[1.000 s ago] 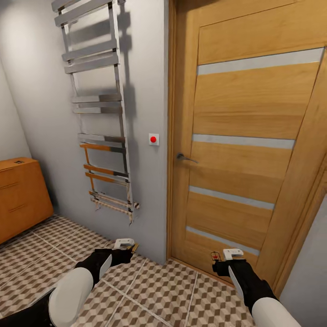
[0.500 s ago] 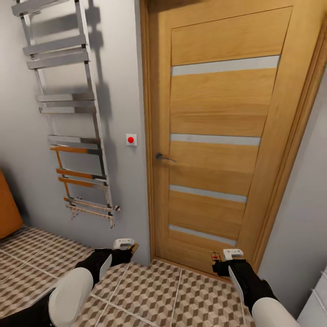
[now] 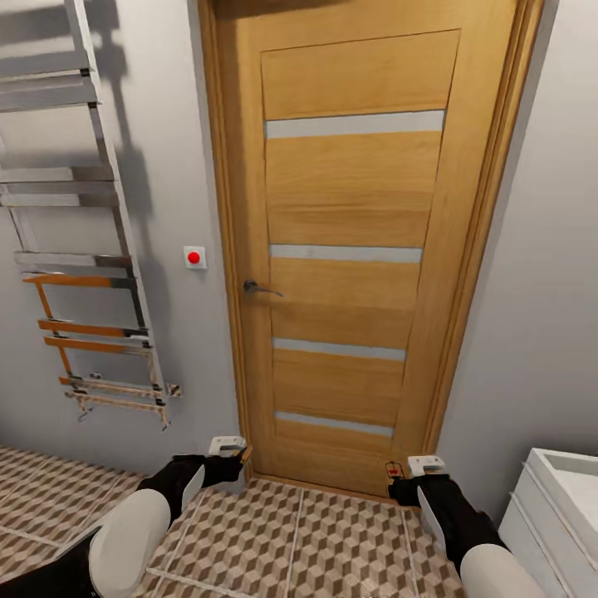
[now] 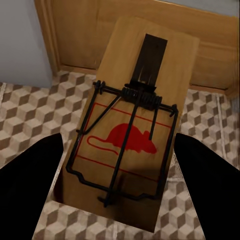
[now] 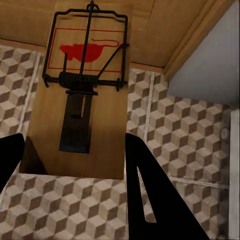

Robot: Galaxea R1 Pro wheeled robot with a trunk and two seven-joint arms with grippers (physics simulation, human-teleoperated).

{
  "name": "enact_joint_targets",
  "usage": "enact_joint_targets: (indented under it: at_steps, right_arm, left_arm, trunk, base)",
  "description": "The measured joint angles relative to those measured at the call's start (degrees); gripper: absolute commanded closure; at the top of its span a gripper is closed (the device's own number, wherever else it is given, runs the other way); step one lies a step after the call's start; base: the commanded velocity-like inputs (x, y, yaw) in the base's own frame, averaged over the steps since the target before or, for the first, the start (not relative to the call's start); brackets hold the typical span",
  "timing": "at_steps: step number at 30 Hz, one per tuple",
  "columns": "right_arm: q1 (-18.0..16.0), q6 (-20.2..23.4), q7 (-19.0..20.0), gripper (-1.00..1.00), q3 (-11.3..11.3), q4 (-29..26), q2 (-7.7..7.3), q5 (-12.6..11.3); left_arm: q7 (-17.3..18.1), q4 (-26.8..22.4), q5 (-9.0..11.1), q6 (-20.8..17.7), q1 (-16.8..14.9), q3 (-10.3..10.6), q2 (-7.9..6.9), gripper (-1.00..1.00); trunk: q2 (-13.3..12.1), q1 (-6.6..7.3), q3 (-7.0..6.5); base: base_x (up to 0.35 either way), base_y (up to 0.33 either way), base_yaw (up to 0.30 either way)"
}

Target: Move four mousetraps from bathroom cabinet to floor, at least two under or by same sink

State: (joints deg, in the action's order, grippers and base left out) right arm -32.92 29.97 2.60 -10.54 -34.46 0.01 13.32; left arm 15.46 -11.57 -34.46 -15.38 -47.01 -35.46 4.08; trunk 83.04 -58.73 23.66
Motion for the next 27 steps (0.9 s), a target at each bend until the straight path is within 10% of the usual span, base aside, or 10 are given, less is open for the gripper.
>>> enact_joint_targets:
  at_steps: [15, 27]
  right_arm:
    - [0.0, -0.07, 0.0, 1.0, 0.0, 0.0, 0.04, 0.01]
    - [0.0, -0.08, -0.05, 1.0, 0.09, 0.36, 0.52, 0.12]
  left_arm:
    - [0.0, 0.01, 0.0, -0.05, 0.0, 0.0, 0.0, 1.0]
    - [0.06, -0.01, 0.02, -0.35, 0.0, 0.0, 0.0, 1.0]
  trunk:
    - [0.0, 0.0, 0.0]
    - [0.0, -0.03, 0.0]
  base:
    - [0.0, 0.0, -0.295]
    - [-0.14, 0.0, -0.044]
